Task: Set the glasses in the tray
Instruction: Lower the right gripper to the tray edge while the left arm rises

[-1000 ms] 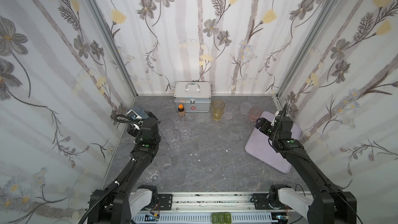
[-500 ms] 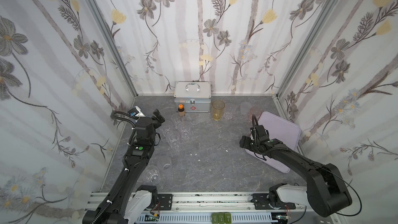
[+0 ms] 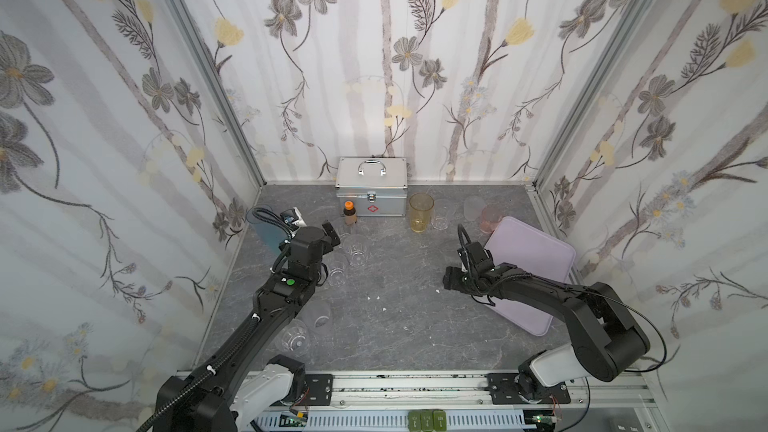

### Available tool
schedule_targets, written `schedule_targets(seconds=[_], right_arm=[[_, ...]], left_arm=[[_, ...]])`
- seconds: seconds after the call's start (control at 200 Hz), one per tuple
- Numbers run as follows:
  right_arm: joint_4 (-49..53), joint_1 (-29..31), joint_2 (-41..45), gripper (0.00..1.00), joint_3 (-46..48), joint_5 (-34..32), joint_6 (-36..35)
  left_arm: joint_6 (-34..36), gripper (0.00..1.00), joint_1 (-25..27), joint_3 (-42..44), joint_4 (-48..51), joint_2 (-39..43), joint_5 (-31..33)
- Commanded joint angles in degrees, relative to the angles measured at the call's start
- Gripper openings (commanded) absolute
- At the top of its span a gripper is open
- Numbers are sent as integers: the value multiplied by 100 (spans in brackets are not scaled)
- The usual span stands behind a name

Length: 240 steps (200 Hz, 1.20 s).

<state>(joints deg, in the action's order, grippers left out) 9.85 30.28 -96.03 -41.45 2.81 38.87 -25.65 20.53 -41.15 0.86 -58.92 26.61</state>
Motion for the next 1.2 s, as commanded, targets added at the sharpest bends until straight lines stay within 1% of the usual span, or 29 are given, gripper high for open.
schedule_targets(seconds=[0.0, 0.105, 0.195, 0.28, 0.32, 0.42, 0.445, 0.505, 0.575, 0.635, 0.734, 0.834, 0.904, 0.934, 0.999, 1.049, 1.099, 1.194], right_arm=[[-593, 184, -371, 77, -322, 1089, 678], [-1258, 255, -900, 76, -832, 1397, 1101], [-1939, 279, -1173, 73, -1106, 1541, 1541], [-2102, 314, -1285, 73, -1356, 1514, 1533], [-1892, 312, -1330, 74, -1551, 1508, 1326], [-782, 267, -1207, 75, -1961, 1323, 276], [-432, 267, -1085, 75, -1980, 1153, -60], [261, 276, -776, 75, -1894, 709, -603], [849, 318, -392, 72, -1681, 268, -1012], [1227, 408, -145, 70, -1525, 20, -1213], [1738, 784, 15, 66, -1380, -357, -1379], [1899, 1129, -51, 60, -1307, -569, -1393], [1819, 1278, -74, 57, -1173, -788, -1357], [1750, 1312, -95, 56, -1105, -837, -1356], [1715, 1356, -201, 53, -1083, -891, -1363], [1707, 1385, -268, 51, -1108, -946, -1381], [1668, 1414, -362, 48, -1119, -988, -1408], [1607, 1420, -565, 41, -1100, -1006, -1426]], left_arm=[[89, 100, 1, -117, 32, -98, 39], [43, 100, 6, -183, 97, -232, -151], [33, 100, 8, -196, 131, -341, -312], [34, 100, 8, -234, 261, -434, -356], [51, 100, 10, -242, 303, -470, -363], [93, 100, 21, -271, 392, -533, -343], [89, 100, 40, -262, 397, -533, -316], [54, 100, 79, -245, 398, -533, -249], [-13, 100, 160, -236, 397, -563, -121], [-73, 100, 249, -244, 388, -639, 25], [-158, 100, 392, -262, 380, -733, 92], [-313, 100, 417, -206, 341, -634, -8], [-430, 100, 388, -129, 284, -493, 150], [-418, 100, 302, -95, 264, -436, -1], [-311, 100, -16, 54, 51, -329, -1008], [-383, 100, -160, 200, -163, -273, -1415], [-431, 100, -213, 318, -280, -260, -1553], [-359, 99, -211, 370, -288, -305, -1567]])
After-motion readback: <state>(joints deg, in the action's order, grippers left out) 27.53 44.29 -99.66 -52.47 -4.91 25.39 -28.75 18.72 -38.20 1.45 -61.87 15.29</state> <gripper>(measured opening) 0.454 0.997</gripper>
